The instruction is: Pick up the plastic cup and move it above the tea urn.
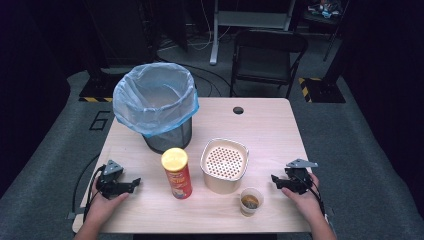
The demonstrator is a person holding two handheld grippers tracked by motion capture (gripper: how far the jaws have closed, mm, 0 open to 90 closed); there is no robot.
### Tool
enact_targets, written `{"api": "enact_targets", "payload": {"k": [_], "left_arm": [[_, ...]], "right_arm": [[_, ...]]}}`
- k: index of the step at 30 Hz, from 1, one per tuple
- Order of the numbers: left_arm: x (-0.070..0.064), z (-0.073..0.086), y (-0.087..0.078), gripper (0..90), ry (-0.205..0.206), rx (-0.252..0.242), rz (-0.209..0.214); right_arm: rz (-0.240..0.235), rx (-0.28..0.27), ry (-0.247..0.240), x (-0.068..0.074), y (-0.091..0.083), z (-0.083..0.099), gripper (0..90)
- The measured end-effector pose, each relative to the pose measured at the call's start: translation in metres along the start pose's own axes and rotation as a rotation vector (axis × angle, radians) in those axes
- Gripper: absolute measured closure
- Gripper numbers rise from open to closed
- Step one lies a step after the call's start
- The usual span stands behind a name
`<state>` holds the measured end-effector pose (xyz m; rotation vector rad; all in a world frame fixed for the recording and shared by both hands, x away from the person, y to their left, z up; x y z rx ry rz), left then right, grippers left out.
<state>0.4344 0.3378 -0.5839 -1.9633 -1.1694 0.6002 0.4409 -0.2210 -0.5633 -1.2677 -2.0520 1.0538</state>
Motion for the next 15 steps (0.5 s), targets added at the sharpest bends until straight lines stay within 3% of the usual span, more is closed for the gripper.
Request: {"api": "enact_targets", "payload": {"k": [4,9,15], "left_arm": [[0.000,0.000,0.000,13.2,0.000,0.000,0.000],[0.000,0.000,0.000,13.2,0.000,0.001,0.000],[0.000,0.001,-0.001,13.2,0.000,0.005,0.002]], "right_arm": [[-0.023,-0.017,-0.019,0.008,-0.009,-0.012,37.4],[-0.098,-0.016,-0.081,0.032,-0.020,-0.033,41.9],[-0.119,-0.042,-0.115,0.045,-0.029,-0.054,44.4]]}}
Point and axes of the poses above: each handheld gripper's, and its own axes: y roughly forward along the jaws, z roughly out of its underside, x roughly to its left, the point moved 8 cm from there along y, roughly forward along the jaws, and after that the axes turned 11 degrees about x, right-handed, at the moved point
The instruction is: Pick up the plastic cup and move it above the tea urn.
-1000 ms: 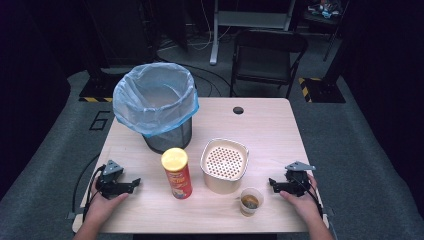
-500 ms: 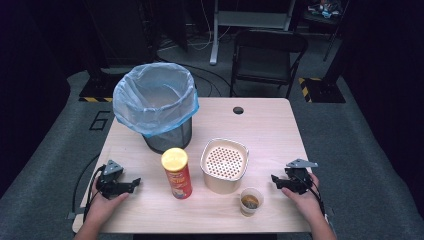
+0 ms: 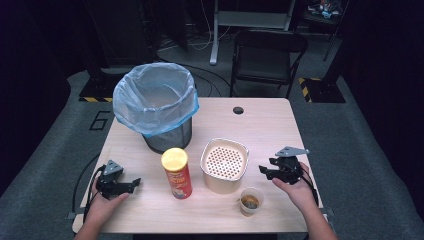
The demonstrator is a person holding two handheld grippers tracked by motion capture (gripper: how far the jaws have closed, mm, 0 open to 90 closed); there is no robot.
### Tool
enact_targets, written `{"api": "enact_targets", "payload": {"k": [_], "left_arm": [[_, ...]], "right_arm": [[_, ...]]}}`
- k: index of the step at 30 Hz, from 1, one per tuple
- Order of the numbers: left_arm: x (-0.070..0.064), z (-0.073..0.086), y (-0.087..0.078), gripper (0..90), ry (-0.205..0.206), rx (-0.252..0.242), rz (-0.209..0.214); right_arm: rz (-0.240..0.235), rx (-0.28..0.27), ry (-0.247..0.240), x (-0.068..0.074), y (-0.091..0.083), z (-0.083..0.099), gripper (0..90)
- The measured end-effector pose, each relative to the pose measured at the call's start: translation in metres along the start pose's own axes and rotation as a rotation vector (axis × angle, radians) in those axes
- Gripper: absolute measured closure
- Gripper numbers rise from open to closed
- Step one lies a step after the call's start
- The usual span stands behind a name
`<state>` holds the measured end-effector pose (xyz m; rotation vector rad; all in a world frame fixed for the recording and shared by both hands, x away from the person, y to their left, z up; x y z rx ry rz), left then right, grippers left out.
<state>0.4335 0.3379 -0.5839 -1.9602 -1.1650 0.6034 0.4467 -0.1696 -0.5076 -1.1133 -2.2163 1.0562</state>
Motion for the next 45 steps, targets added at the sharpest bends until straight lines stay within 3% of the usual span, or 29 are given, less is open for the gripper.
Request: {"api": "enact_targets", "payload": {"k": [8,12,18,21,22,26,34,45], "left_arm": [[0.000,0.000,0.000,13.2,0.002,0.000,0.001],[0.000,0.000,0.000,13.2,0.001,-0.002,0.000],[0.000,0.000,0.000,13.2,0.001,0.000,0.001],[0.000,0.000,0.000,13.2,0.001,0.000,0.001],[0.000,0.000,0.000,13.2,0.001,-0.001,0.001],[0.000,0.000,0.000,13.2,0.002,0.000,0.001],[0.000,0.000,0.000,13.2,0.001,0.000,0.002],[0.000,0.000,0.000,13.2,0.003,0.001,0.002]], "right_arm": [[-0.024,-0.037,0.013,0.004,-0.005,-0.026,50.8],[-0.041,-0.089,0.002,0.008,-0.012,-0.042,51.1],[-0.057,-0.116,-0.017,0.014,-0.016,-0.058,53.0],[-0.087,-0.131,-0.020,0.020,-0.019,-0.065,54.0],[-0.110,-0.128,-0.025,0.024,-0.017,-0.069,54.2],[-0.113,-0.111,-0.043,0.029,-0.009,-0.071,55.7],[-0.135,-0.085,-0.050,0.035,0.007,-0.078,68.7],[-0.144,-0.073,-0.087,0.041,0.010,-0.079,74.6]]}}
Point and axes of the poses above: each handheld gripper's, and its own axes: y roughly forward along the jaws, z roughly out of its underside, x roughly to its left, the point moved 8 cm from there along y, roughly forward along the jaws, and after that the axes turned 11 degrees about x, right-handed, at the moved point
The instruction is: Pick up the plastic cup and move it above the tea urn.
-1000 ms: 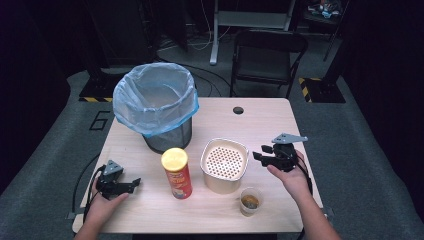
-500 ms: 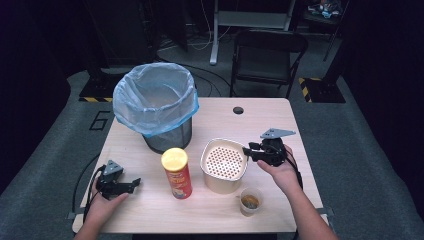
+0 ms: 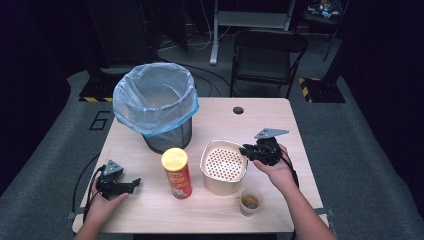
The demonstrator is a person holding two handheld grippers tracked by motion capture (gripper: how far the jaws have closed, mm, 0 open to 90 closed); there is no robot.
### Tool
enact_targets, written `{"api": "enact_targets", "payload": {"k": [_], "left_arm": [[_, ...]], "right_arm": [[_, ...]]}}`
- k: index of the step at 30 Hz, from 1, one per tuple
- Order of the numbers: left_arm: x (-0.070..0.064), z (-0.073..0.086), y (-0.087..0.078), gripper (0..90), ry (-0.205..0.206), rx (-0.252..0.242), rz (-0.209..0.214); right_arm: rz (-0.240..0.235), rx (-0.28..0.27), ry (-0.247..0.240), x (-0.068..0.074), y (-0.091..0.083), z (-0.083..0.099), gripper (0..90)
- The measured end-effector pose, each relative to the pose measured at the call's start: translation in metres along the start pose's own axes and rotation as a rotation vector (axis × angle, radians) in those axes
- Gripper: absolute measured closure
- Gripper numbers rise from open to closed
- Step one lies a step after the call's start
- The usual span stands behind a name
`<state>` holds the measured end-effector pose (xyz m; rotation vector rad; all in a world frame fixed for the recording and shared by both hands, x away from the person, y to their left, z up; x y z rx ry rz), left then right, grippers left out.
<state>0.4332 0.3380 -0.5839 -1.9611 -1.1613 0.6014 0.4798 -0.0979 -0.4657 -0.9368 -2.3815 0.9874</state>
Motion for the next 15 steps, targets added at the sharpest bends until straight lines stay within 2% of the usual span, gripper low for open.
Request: {"api": "enact_targets", "payload": {"k": [6,10,13,15], "left_arm": [[0.000,0.000,0.000,13.2,0.000,0.000,0.000],[0.000,0.000,0.000,13.2,-0.001,-0.003,-0.001],[0.000,0.000,0.000,13.3,-0.001,-0.003,0.000],[0.000,0.000,0.000,13.3,-0.001,-0.003,0.000]], "right_arm": [[-0.026,0.009,-0.041,0.011,0.000,0.002,77.0],[-0.040,0.007,-0.030,0.017,-0.001,0.004,77.0],[-0.069,-0.002,-0.028,0.022,-0.001,0.006,76.5],[-0.075,-0.002,-0.025,0.025,-0.002,0.007,72.3]]}}
Point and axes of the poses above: each handheld gripper's, and its own axes: y roughly forward along the jaws, z roughly out of its underside, x roughly to its left, the point moved 8 cm from there along y, roughly forward along the jaws, and after that the axes turned 11 degrees about x, right-handed, at the moved point
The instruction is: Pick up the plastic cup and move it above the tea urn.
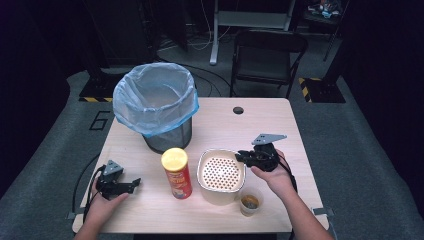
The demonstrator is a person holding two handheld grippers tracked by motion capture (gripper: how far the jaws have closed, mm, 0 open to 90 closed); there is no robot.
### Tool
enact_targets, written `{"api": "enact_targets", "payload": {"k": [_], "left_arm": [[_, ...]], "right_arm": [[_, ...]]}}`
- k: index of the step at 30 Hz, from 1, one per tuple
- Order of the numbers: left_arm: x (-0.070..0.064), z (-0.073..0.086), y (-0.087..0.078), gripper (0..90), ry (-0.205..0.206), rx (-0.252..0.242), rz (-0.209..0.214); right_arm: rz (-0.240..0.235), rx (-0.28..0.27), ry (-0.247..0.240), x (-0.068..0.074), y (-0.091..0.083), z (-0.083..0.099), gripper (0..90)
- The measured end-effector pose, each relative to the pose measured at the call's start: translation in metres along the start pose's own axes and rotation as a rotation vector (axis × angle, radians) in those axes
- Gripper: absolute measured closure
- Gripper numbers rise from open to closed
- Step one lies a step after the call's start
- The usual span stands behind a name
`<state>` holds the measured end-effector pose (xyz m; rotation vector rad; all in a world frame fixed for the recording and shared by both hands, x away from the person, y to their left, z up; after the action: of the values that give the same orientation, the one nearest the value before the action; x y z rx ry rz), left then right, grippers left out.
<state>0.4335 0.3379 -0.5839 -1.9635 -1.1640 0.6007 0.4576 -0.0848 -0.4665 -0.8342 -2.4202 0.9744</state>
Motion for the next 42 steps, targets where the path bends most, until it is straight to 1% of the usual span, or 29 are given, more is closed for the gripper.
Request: {"api": "enact_targets", "payload": {"k": [1,3,5,7,9,10,12,13,16,18,19,20,23,24,27,30,33,37,40,42], "left_arm": [[0.000,0.000,0.000,13.3,0.000,0.000,0.000],[0.000,0.000,0.000,13.3,0.001,0.000,0.000],[0.000,0.000,0.000,13.2,0.002,0.003,0.002],[0.000,0.000,0.000,13.2,0.004,0.003,0.001],[0.000,0.000,0.000,13.2,0.004,0.004,0.001],[0.000,0.000,0.000,13.2,0.004,0.003,0.001],[0.000,0.000,0.000,13.2,0.005,0.004,0.001],[0.000,0.000,0.000,13.2,0.005,0.004,0.001],[0.000,0.000,0.000,13.2,0.004,0.003,0.001],[0.000,0.000,0.000,13.2,0.004,0.003,0.001],[0.000,0.000,0.000,13.2,0.004,0.003,0.001],[0.000,0.000,0.000,13.2,0.004,0.004,0.001],[0.000,0.000,0.000,13.2,0.004,0.004,0.001],[0.000,0.000,0.000,13.2,0.004,0.003,0.001],[0.000,0.000,0.000,13.2,0.005,0.003,0.001],[0.000,0.000,0.000,13.2,0.004,0.004,0.001],[0.000,0.000,0.000,13.2,0.004,0.003,0.001],[0.000,0.000,0.000,13.2,0.004,0.003,0.001],[0.000,0.000,0.000,13.2,0.004,0.004,0.001],[0.000,0.000,0.000,13.2,0.004,0.003,0.001]], "right_arm": [[-0.002,-0.004,0.003,0.002,-0.001,0.000,67.3],[0.016,-0.037,0.005,0.002,-0.007,-0.001,56.1],[0.038,-0.073,0.006,0.002,-0.014,-0.002,48.8],[0.036,-0.109,0.013,0.004,-0.025,0.000,45.5],[0.042,-0.139,0.011,0.006,-0.035,0.004,42.0],[0.051,-0.150,-0.002,0.008,-0.039,0.007,40.5],[0.064,-0.160,-0.013,0.010,-0.048,0.015,38.9],[0.066,-0.165,-0.004,0.012,-0.052,0.020,36.7],[0.068,-0.154,-0.007,0.016,-0.060,0.034,32.5],[0.061,-0.144,-0.009,0.019,-0.061,0.043,30.3],[0.061,-0.144,-0.009,0.019,-0.061,0.043,30.3],[0.058,-0.125,-0.020,0.024,-0.060,0.053,29.5],[0.058,-0.125,-0.033,0.030,-0.060,0.063,26.5],[0.047,-0.128,-0.031,0.033,-0.061,0.066,25.0],[0.036,-0.128,-0.022,0.038,-0.061,0.072,21.7],[0.024,-0.125,-0.018,0.046,-0.058,0.080,18.5],[0.010,-0.119,-0.031,0.055,-0.054,0.088,16.4],[-0.010,-0.115,-0.045,0.063,-0.047,0.093,15.6],[-0.011,-0.111,-0.050,0.067,-0.042,0.095,14.2],[0.004,-0.102,-0.050,0.066,-0.038,0.097,11.9]]}}
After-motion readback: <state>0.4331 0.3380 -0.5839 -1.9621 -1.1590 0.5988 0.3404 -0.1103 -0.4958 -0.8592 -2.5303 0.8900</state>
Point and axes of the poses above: each handheld gripper's, and its own axes: y roughly forward along the jaws, z roughly out of its underside, x roughly to its left, the point moved 8 cm from there along y, roughly forward along the jaws, and after that the axes turned 11 degrees about x, right-handed, at the moved point
